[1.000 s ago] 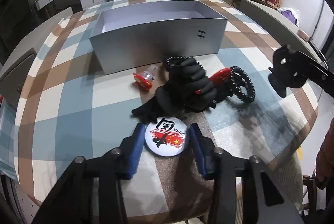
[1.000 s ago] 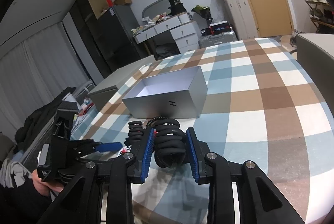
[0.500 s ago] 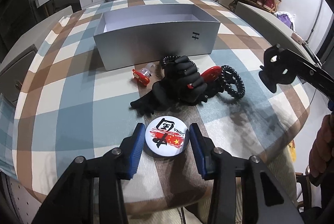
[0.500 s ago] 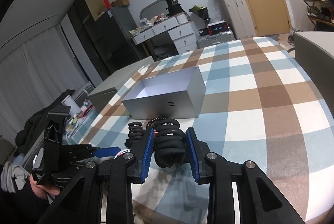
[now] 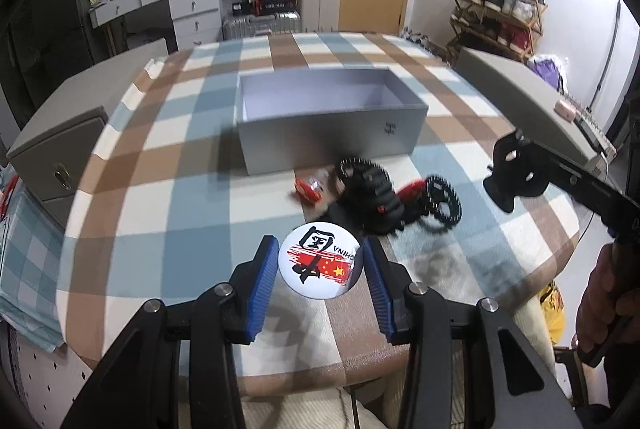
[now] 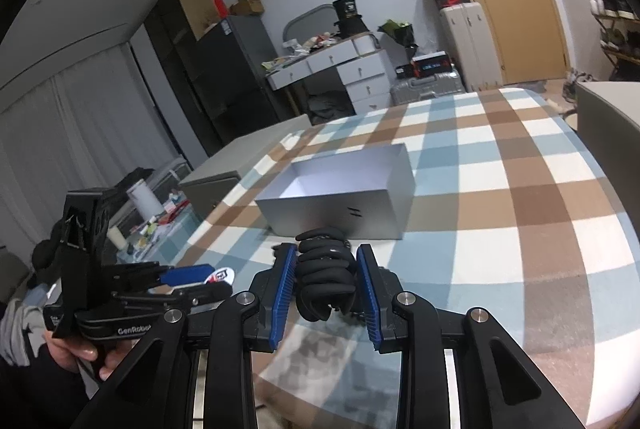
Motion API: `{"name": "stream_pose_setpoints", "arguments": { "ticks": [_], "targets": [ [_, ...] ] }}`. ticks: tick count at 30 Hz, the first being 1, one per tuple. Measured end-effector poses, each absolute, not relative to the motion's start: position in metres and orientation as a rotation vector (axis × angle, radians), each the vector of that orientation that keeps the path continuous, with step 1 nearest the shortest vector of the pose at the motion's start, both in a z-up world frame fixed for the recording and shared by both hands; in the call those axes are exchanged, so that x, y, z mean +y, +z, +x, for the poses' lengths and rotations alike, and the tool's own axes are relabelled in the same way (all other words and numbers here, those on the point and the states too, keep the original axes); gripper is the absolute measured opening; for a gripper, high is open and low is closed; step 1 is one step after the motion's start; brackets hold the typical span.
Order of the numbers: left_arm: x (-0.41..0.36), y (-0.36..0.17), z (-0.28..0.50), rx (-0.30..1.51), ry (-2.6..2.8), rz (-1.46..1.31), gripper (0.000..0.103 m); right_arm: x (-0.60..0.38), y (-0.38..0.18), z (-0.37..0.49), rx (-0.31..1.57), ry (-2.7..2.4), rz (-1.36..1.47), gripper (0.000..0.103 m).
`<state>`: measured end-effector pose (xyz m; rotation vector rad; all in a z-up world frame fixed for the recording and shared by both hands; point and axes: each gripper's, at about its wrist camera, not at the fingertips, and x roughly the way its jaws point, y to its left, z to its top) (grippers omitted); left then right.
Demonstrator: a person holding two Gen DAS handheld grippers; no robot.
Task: Organize jewelry
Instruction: 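Grasp the round white badge with the left gripper while the right gripper holds the hair ties, then lower the badge into the grey box and open the left gripper while the right drops hair ties in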
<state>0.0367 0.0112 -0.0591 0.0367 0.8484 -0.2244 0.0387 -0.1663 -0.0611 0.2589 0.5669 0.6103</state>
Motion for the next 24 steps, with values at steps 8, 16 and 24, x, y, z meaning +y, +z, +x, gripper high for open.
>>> {"name": "stream_pose_setpoints", "arguments": {
  "ticks": [8,16,24],
  "targets": [
    [0.026,-0.035,0.052,0.775,-0.202,0.048,0.038,-0.166,-0.047,0.046,0.557,0.659,0.322,0.03],
    [0.031,-0.016,0.085,0.718,-0.211,-0.003,0.038,-0.156,-0.033,0.07,0.536,0.686,0.306,0.03],
    [0.029,-0.016,0.12,0.716,-0.245,-0.023,0.038,-0.147,-0.011,0.112,0.504,0.69,0.29,0.03]
  ]
}}
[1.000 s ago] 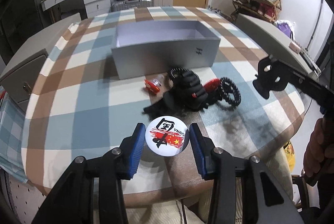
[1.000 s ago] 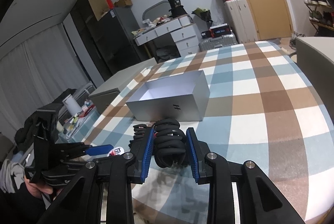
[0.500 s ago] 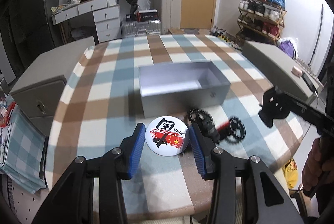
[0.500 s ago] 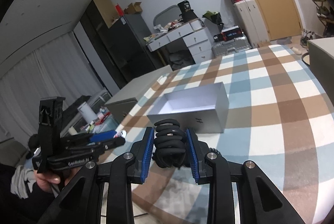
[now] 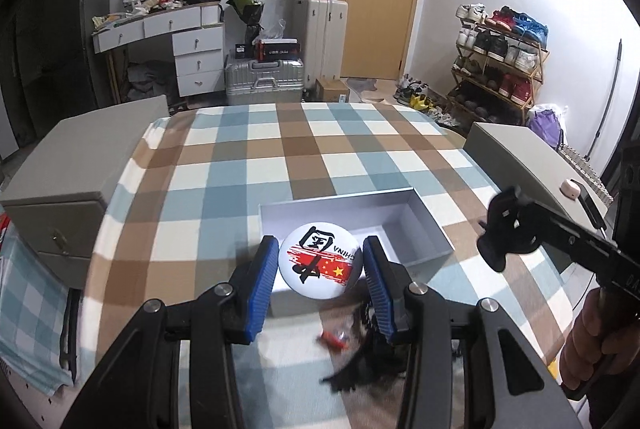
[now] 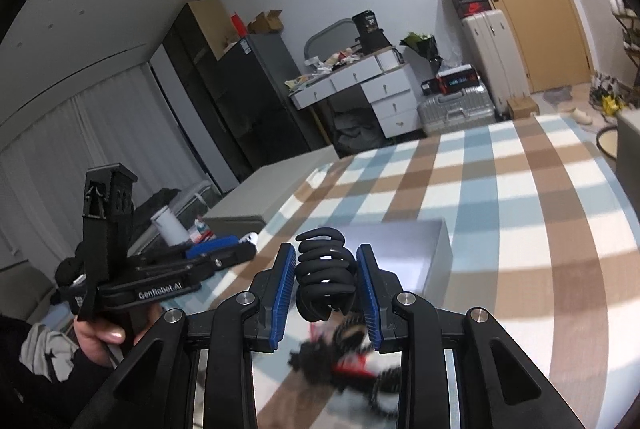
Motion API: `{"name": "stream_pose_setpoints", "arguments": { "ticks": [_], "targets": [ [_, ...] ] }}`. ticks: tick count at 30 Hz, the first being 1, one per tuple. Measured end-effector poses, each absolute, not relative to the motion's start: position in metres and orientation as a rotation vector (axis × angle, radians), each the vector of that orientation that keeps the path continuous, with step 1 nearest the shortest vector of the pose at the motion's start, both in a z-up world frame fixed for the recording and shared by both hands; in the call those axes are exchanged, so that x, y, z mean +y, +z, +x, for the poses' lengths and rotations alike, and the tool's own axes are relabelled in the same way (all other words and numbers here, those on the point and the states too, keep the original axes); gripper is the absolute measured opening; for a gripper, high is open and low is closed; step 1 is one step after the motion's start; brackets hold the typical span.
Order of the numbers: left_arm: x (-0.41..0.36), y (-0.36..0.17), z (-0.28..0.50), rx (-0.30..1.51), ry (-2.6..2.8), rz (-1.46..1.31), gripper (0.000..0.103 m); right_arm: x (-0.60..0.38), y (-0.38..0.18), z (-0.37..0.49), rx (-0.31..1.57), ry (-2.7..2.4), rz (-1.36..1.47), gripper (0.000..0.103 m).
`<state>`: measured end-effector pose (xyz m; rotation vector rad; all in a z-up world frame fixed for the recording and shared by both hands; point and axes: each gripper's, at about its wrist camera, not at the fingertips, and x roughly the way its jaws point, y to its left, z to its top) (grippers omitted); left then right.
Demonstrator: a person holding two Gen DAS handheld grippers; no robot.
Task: Organize jewelry
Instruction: 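Lower the badge into the grey box and open the left gripper while the right drops hair ties in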
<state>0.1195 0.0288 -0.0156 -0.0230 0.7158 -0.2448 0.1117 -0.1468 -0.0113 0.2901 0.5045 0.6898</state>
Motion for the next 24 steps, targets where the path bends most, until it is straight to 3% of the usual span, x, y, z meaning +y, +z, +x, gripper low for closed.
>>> {"name": "stream_pose_setpoints", "arguments": {
  "ticks": [8,24],
  "targets": [
    [0.02,-0.026,0.148,0.757,-0.275,-0.025,0.038,-0.127,-0.006,0.152,0.515,0.701,0.251,0.03],
    [0.011,-0.049,0.177,0.858,-0.304,-0.048,0.038,-0.113,-0.054,0.205,0.706,0.678,0.265,0.03]
  ]
}}
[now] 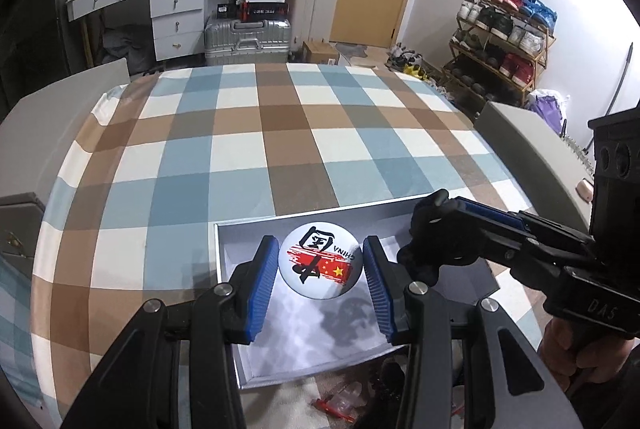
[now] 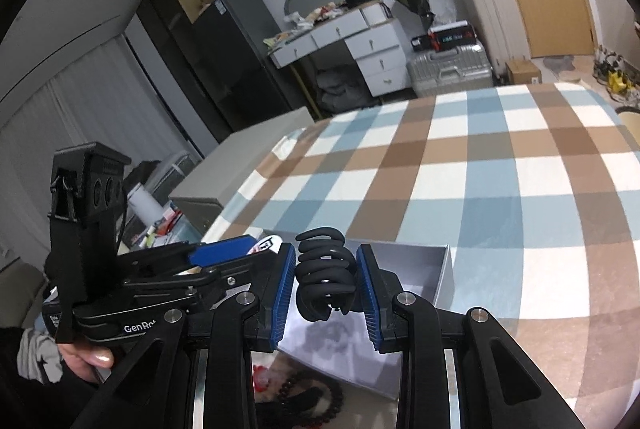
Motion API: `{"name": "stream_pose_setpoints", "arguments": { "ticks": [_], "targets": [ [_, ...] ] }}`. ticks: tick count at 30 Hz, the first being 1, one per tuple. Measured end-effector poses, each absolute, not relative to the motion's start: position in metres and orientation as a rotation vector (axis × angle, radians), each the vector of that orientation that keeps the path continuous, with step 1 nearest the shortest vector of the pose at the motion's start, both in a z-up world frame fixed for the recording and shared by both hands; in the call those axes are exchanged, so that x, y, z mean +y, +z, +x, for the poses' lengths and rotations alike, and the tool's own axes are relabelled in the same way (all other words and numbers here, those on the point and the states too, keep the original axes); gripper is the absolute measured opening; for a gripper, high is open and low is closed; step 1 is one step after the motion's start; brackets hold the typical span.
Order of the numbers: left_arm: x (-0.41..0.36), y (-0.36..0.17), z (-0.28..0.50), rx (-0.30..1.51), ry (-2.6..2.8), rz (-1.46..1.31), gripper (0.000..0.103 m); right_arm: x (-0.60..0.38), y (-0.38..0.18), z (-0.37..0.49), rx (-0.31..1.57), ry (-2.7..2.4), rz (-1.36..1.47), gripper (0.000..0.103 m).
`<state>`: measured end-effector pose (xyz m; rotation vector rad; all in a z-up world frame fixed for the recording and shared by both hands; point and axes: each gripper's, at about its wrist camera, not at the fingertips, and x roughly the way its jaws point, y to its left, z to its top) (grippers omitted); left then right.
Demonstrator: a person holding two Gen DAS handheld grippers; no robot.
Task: Organize jewelry
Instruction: 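Lower the badge into the grey box and open the left gripper while the right drops hair ties in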
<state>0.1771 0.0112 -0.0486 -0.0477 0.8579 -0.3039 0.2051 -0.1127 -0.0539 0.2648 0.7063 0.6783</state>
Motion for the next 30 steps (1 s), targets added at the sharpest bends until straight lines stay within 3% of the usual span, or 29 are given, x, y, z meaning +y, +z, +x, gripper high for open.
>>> {"name": "stream_pose_setpoints", "arguments": {
  "ticks": [10,13,17,20,21,25,30],
  "targets": [
    [0.006,-0.061,0.189,0.913,-0.318,-0.068,0.038,-0.101,-0.067,0.216,0.773,0.653,0.212,0.031],
    [0.006,-0.061,0.189,0.913,-0.272,-0.052,0.049,-0.102,-0.071,0.222,0.787,0.675,0.237,0.032],
    [0.012,-0.056,0.185,0.887,-0.251,-0.071,0.056,-0.114,-0.068,0.222,0.777,0.679,0.309,0.035],
    [0.015,-0.047,0.177,0.848,-0.229,-0.064,0.06,-0.123,-0.058,0.213,0.731,0.655,0.315,0.049],
    [0.015,-0.046,0.176,0.839,-0.219,-0.059,0.064,-0.127,-0.053,0.207,0.707,0.645,0.312,0.057],
    [0.017,-0.033,0.161,0.759,-0.15,-0.04,0.083,-0.135,-0.035,0.186,0.627,0.608,0.29,0.069],
    [0.016,-0.021,0.15,0.702,-0.067,0.001,0.084,-0.143,-0.015,0.157,0.533,0.619,0.264,0.08]
  ]
}}
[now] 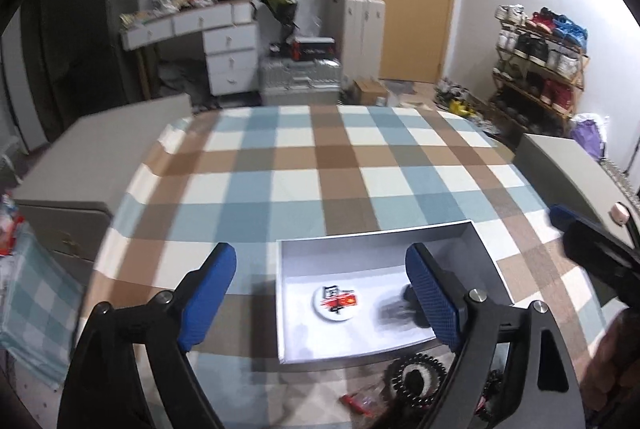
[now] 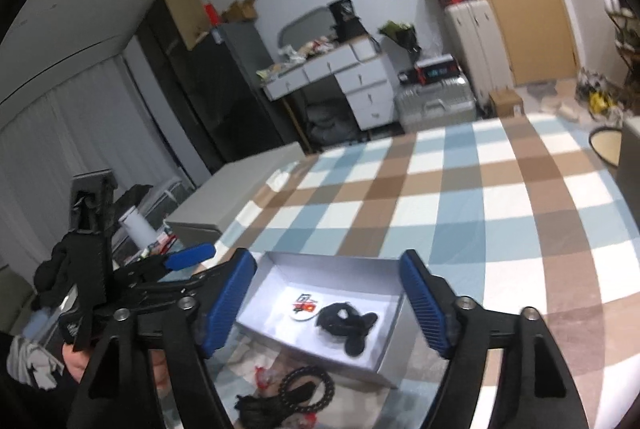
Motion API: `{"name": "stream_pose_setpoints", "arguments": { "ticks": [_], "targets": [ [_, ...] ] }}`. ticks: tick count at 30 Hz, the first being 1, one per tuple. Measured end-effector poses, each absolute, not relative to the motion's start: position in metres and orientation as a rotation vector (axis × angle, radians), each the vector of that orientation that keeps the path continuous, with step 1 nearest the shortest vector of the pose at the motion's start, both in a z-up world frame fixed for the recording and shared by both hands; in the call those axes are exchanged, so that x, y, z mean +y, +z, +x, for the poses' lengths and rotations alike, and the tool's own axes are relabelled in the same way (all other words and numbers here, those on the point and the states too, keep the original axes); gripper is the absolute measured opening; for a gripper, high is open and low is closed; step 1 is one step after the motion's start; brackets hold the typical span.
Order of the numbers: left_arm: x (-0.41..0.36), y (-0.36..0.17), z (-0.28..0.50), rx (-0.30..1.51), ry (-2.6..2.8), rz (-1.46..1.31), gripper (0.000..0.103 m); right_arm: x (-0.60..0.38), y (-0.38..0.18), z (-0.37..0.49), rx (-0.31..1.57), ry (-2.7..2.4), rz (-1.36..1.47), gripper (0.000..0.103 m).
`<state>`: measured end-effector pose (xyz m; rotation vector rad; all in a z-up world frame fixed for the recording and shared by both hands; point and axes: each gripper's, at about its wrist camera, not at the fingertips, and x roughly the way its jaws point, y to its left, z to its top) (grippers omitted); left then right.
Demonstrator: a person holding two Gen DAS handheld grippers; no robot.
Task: Organize jewelry
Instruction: 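Lower the badge into the grey box and open the left gripper while the right drops hair ties in, then grasp the red hair clip with the right gripper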
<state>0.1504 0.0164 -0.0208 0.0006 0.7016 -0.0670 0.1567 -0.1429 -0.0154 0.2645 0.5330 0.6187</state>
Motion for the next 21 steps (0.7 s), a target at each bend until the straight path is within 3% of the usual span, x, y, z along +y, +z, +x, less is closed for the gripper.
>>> {"name": "stream_pose_setpoints", "arguments": {
  "ticks": [2,6,13,21],
  "targets": [
    [0.017,-0.017,0.144,0.68,-0.054,0.005,0.084,-0.145,-0.008,0.145,0.491,0.624,0.254,0.084],
    [0.018,-0.01,0.131,0.63,-0.022,-0.002,0.086,-0.147,0.008,0.116,0.391,0.594,0.211,0.103],
    [0.02,0.001,0.105,0.547,0.053,-0.017,0.098,-0.15,0.016,0.087,0.345,0.584,0.188,0.103],
    [0.018,0.008,0.073,0.48,0.041,-0.035,0.102,-0.151,0.015,0.05,0.304,0.572,0.128,0.103]
  ]
}}
